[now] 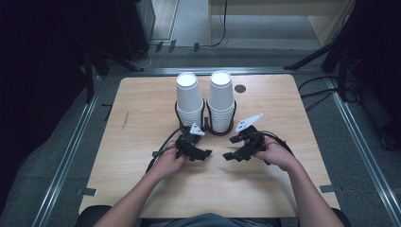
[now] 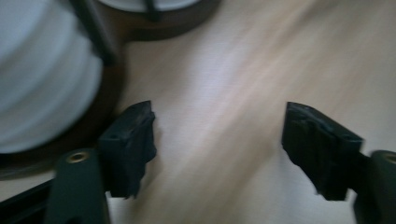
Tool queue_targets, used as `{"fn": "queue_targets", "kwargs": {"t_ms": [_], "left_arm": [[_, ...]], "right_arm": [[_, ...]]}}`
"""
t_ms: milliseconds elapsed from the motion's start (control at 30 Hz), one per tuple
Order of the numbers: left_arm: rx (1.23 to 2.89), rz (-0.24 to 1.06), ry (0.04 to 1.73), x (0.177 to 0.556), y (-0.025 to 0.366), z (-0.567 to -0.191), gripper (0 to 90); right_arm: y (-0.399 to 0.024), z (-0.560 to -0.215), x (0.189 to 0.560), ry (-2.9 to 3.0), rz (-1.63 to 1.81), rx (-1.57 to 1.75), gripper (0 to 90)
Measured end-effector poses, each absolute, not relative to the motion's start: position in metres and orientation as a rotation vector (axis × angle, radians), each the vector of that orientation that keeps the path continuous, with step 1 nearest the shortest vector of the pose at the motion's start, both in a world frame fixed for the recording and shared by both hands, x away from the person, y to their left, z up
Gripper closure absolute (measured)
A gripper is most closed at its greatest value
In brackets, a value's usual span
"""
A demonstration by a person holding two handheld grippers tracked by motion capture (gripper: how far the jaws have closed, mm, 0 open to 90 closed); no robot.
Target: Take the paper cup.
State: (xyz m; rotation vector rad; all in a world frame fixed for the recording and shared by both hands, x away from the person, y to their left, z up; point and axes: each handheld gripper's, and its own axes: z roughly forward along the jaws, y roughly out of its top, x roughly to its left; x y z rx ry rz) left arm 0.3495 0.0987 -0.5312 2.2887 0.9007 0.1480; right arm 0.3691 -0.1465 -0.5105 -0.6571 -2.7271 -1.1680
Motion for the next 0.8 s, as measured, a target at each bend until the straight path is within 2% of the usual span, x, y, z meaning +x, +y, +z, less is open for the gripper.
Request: {"fn": "queue_targets", "kwargs": {"t_ms": [100, 267, 300, 567, 667, 733, 800], "left_arm": [[2.298, 0.128, 0.892, 0.350, 0.098, -0.527, 23.2], [2.312, 0.078, 0.908, 0.349, 0.095, -0.520, 17.2], [2.307, 0.096, 0.927, 0.348, 0.094, -0.518, 13.2], [2.293, 0.072, 0.850, 0.347, 0.098, -0.508, 13.1], [2.278, 0.087, 0.829, 0.347, 0.100, -0.502, 19.4], [2.254, 0.091, 0.814, 0.346, 0.103, -0.499, 31.4], [2.234, 0.090, 0.808, 0.346, 0.105, -0.496, 33.8]], "right_arm": [[-0.146, -0.508, 0.369, -2.729, -1.202, -0.685, 16.9], [-0.146, -0.504, 0.370, -2.755, -1.176, -0.701, 17.3], [-0.146, -0.503, 0.372, -2.751, -1.162, -0.681, 16.9], [-0.150, -0.496, 0.372, -2.749, -1.179, -0.701, 19.6], [-0.154, -0.492, 0.372, -2.753, -1.228, -0.700, 28.5], [-0.156, -0.490, 0.371, -2.762, -1.238, -0.703, 29.5], [-0.157, -0.490, 0.371, -2.757, -1.238, -0.705, 30.1]]}}
